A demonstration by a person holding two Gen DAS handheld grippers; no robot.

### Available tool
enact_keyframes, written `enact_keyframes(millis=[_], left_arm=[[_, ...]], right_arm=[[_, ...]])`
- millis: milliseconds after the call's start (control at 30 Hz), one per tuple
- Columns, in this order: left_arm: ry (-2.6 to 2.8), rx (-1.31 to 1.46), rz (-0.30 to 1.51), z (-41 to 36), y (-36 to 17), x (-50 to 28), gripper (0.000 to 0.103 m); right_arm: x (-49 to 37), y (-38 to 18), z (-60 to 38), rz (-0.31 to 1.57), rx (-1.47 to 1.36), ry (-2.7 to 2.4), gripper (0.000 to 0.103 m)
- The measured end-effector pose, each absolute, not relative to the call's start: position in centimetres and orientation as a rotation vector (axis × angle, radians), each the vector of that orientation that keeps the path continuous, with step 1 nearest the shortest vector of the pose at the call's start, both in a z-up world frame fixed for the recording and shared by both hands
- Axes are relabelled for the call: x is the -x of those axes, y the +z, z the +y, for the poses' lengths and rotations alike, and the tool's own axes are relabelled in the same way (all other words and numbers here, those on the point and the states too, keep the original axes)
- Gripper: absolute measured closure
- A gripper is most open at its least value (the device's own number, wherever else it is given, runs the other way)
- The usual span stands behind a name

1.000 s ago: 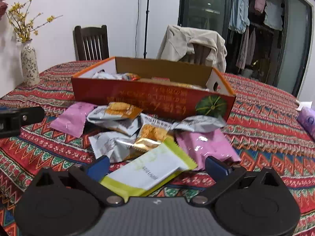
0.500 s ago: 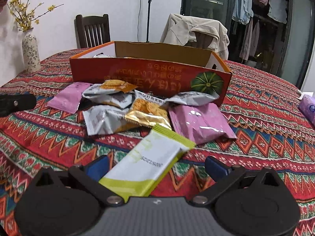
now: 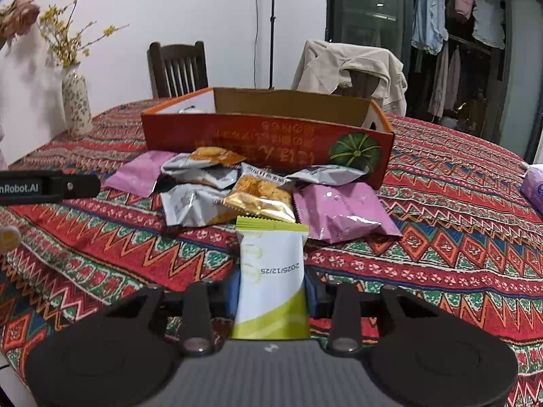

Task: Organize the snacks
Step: 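Grasp the yellow-green snack bar with the right gripper, then carry the yellow-green bar toward the box while the left gripper reaches toward the pile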

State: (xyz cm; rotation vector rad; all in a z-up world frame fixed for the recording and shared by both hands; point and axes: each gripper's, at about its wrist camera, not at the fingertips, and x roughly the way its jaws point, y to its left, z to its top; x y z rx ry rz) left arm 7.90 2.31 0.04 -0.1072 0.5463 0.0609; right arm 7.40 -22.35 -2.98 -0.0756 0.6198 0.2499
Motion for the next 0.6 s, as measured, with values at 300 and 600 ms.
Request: enact_keyframes(millis=[300, 600], left_arm=[[0.051, 0.086, 0.548, 1.4, 0.2, -8.8, 0.000], [0.027, 0.050, 0.545, -0.7, 0.8, -10.8, 0.000]], right_arm=[[-7.5, -0.5, -24.3, 0.499, 0.040, 0.231, 0.068], [-10.5, 1.4, -26.2, 0.428, -0.029, 0.253, 0.068]])
